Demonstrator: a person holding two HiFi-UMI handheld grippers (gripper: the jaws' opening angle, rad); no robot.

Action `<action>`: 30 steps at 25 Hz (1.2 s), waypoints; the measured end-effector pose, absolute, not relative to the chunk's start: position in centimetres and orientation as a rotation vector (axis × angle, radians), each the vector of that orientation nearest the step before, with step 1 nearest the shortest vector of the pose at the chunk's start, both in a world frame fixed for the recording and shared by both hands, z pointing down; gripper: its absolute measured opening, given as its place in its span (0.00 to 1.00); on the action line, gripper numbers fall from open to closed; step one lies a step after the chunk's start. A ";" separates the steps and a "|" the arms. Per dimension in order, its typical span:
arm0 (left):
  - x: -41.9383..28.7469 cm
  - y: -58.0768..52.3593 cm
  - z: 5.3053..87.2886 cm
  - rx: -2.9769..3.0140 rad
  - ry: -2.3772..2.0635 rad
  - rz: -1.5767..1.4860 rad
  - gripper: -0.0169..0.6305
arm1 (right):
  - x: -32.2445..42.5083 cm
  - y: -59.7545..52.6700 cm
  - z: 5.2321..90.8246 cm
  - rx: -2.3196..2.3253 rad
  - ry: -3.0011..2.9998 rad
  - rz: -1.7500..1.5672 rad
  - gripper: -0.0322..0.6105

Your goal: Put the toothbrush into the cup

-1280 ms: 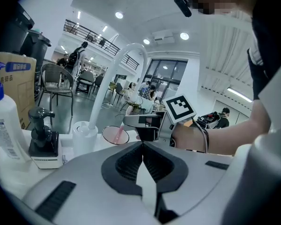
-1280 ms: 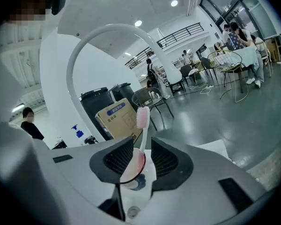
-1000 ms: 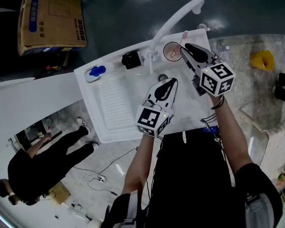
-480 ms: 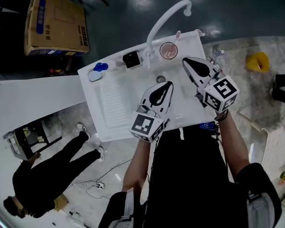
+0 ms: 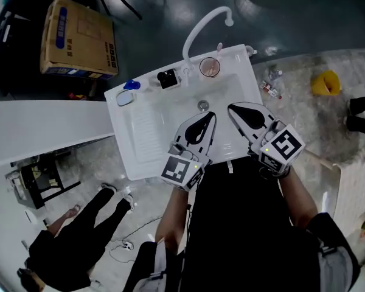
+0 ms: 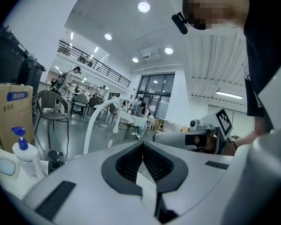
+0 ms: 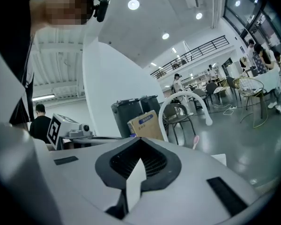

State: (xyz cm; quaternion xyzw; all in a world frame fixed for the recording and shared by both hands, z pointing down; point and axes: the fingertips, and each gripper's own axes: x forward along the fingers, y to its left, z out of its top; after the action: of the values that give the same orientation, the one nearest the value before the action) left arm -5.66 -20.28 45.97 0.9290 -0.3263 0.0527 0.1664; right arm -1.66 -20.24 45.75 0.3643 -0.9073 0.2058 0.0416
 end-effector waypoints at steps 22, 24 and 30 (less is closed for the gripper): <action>-5.0 -12.3 43.4 2.604 -1.091 0.101 0.04 | -0.4 -13.1 44.4 0.945 -2.851 0.543 0.07; -5.2 -10.7 43.5 2.626 -1.073 0.105 0.04 | -1.0 -11.6 43.8 0.970 -2.877 0.525 0.07; -7.6 -4.2 42.7 2.678 -1.054 0.111 0.04 | -3.1 -4.9 43.0 0.993 -2.872 0.489 0.07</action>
State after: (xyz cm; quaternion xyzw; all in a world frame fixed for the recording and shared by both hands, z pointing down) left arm -7.60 -4.22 42.70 0.9219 -0.3628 0.0384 0.1303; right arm -3.12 -4.90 42.97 0.3225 -0.9326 0.1587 0.0319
